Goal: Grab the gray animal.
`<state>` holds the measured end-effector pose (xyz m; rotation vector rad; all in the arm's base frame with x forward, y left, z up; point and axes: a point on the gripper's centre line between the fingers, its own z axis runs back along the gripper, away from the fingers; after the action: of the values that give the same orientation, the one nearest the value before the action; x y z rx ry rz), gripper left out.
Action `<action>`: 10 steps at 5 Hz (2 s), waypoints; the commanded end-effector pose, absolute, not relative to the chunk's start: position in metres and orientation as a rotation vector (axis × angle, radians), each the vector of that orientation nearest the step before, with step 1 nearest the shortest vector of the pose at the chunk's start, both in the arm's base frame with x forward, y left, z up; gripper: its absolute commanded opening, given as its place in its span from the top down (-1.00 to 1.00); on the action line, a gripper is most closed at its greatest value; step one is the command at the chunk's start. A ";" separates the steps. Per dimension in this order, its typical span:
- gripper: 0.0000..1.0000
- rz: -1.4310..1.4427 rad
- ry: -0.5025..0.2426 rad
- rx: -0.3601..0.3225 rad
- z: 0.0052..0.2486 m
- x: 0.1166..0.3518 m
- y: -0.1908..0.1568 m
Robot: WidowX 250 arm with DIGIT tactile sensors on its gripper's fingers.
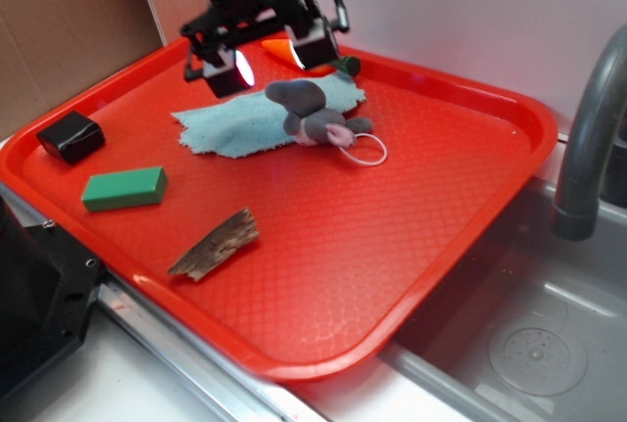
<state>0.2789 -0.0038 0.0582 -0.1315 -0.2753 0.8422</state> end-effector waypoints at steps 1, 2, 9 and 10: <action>-1.00 0.675 -0.200 -0.215 0.050 0.286 -0.030; -1.00 0.660 -0.184 -0.228 0.046 0.283 -0.037; 1.00 0.746 -0.170 -0.206 0.160 0.246 -0.016; 1.00 0.667 -0.104 -0.223 0.198 0.223 -0.008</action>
<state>0.2177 -0.0152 0.1840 -0.2092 -0.0493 0.6538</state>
